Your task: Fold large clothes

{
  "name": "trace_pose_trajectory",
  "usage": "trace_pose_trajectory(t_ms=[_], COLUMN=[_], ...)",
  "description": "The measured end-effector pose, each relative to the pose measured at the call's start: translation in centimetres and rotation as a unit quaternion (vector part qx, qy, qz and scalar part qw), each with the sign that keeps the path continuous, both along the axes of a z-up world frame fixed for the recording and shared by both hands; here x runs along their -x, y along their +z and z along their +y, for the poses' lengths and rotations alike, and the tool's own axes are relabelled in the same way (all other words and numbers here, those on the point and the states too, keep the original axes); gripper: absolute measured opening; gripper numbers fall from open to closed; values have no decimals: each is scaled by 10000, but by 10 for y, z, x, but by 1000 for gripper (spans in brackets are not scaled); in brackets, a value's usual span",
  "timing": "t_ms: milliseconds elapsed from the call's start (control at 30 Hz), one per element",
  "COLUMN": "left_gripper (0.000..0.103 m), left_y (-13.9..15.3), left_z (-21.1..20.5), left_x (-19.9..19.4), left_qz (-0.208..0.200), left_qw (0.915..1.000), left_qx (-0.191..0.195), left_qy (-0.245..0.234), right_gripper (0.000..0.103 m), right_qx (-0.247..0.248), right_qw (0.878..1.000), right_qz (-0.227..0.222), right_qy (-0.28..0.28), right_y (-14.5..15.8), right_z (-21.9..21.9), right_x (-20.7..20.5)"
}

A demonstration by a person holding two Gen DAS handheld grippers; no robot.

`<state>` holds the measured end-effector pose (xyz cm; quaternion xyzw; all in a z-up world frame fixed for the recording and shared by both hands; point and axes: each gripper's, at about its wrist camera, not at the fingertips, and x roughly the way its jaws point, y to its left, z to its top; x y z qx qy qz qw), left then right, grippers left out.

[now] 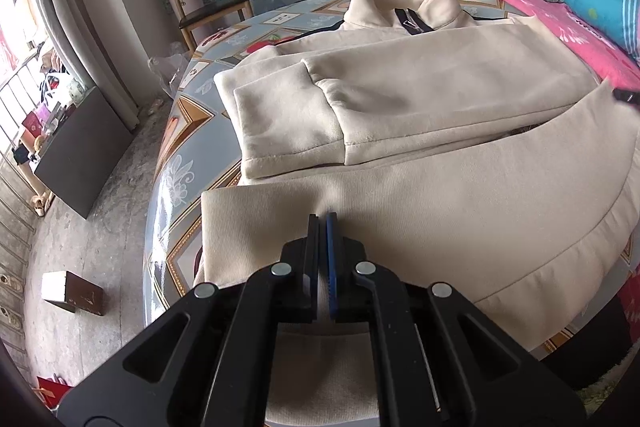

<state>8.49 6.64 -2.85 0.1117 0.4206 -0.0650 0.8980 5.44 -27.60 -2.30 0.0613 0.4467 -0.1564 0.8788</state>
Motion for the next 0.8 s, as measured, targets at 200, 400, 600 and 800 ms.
trace_pose_trajectory(t_ms=[200,400,600,800], left_gripper=[4,4,4,14], left_y=[1,0,1,6], left_z=[0,2,7,41], left_x=[0,1,1,0], left_qz=[-34,-43,-37,37], left_qw=[10000,10000,9996,9969], left_qx=[-35,53,271,784], left_qy=[-26,-51,-56,88], right_gripper=[19,19,19,19], right_qx=[13,-557,-995,-1276], right_qw=[9977,9932,9697,9703], right_qz=[-324,-886,-235,8], right_qy=[-591,517,2219,2054], right_y=[38,73,24,-3], right_z=[-20,37,147,143], right_x=[23,36,-12,-36])
